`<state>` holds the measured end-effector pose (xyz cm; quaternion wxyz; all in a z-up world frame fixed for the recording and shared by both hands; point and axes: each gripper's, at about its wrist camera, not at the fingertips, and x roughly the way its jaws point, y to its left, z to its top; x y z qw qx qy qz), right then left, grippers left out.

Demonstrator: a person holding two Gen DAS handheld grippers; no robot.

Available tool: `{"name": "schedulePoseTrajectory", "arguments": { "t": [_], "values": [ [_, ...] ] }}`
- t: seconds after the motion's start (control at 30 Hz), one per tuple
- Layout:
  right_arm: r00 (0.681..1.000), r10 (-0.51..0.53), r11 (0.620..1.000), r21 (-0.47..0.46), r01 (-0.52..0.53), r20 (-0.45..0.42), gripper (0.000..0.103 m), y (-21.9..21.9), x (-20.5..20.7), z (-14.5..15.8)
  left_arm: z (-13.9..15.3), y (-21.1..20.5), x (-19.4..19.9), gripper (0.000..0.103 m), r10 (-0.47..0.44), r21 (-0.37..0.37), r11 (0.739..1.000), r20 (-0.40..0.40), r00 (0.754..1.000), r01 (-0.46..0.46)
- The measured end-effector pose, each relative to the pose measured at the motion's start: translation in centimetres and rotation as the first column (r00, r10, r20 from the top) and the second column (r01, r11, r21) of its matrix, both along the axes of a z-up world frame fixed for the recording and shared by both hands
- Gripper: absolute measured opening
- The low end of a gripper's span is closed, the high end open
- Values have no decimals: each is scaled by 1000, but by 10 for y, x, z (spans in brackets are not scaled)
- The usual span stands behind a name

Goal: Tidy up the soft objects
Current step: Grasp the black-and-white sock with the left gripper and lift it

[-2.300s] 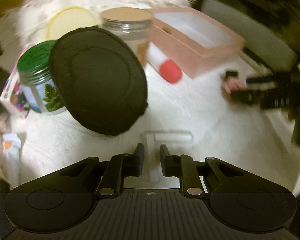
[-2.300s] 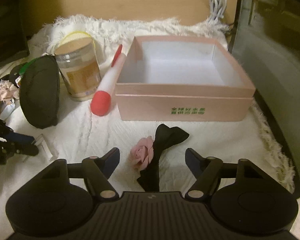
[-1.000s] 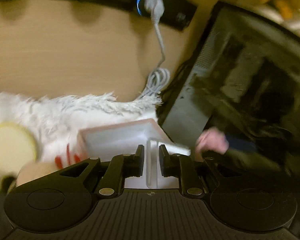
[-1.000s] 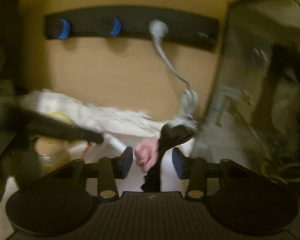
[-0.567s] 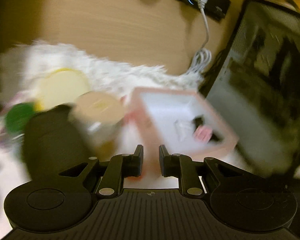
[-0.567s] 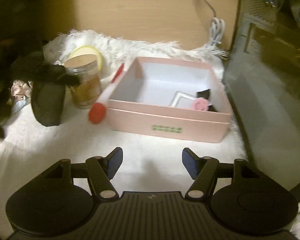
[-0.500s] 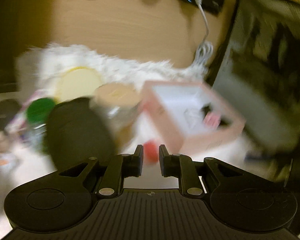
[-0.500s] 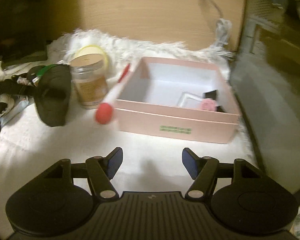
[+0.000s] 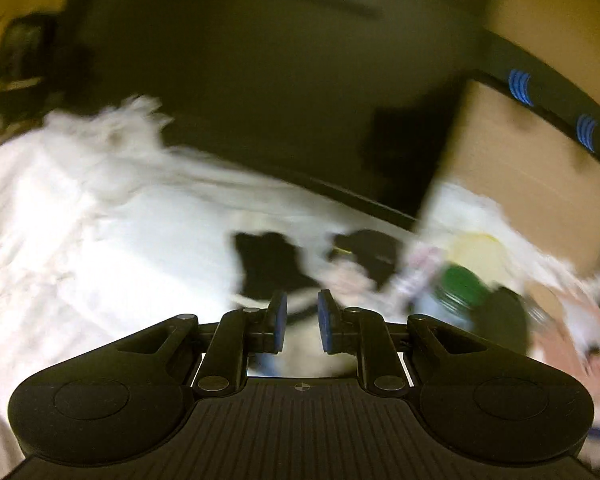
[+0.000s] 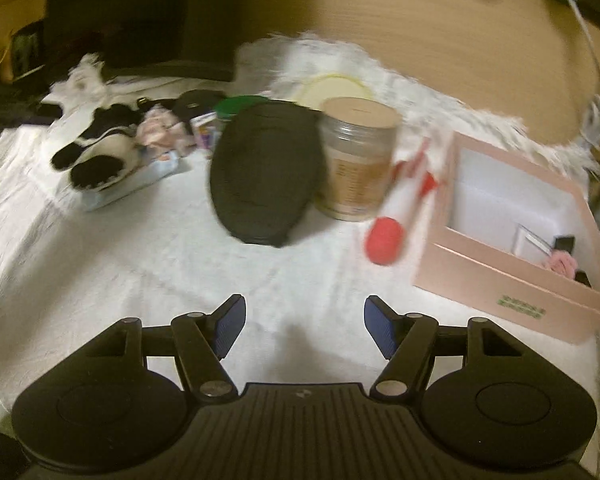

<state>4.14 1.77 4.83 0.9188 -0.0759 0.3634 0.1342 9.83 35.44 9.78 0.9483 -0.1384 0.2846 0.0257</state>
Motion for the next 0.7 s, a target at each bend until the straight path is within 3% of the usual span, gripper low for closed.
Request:
{"name": "schedulePoseTrajectory", "arguments": {
  "t": [0.1,0.2,0.27,0.37,0.53,0.63,0.7],
  "values": [
    [1000,23,999,-28,-23,0,66,14,-4,-1,-10,34,30,18,6,-98,995,-106,994,-16],
    [999,31,998,-51,-31,-10,66,20,-11,-2,-25,49,44,18,-55,-279,960,-180,982,3],
    [999,20,998,-63,-22,-25,66,19,-12,-5,-35,46,51,19,-87,-322,947,-221,971,12],
    [999,-5,997,-76,2,-35,66,16,-15,-7,-45,37,71,24,-48,-283,959,-266,963,-30],
    [997,-39,996,-82,33,-65,66,11,-17,-13,-47,27,98,24,-15,-244,969,-235,972,-44],
    [995,-64,995,-86,58,-77,66,8,-18,-16,-47,6,115,24,-34,-154,988,-225,974,-1],
    [993,-79,994,-86,71,-84,66,5,-19,-17,-47,-12,126,23,-57,-33,998,-206,977,51]
  ]
}}
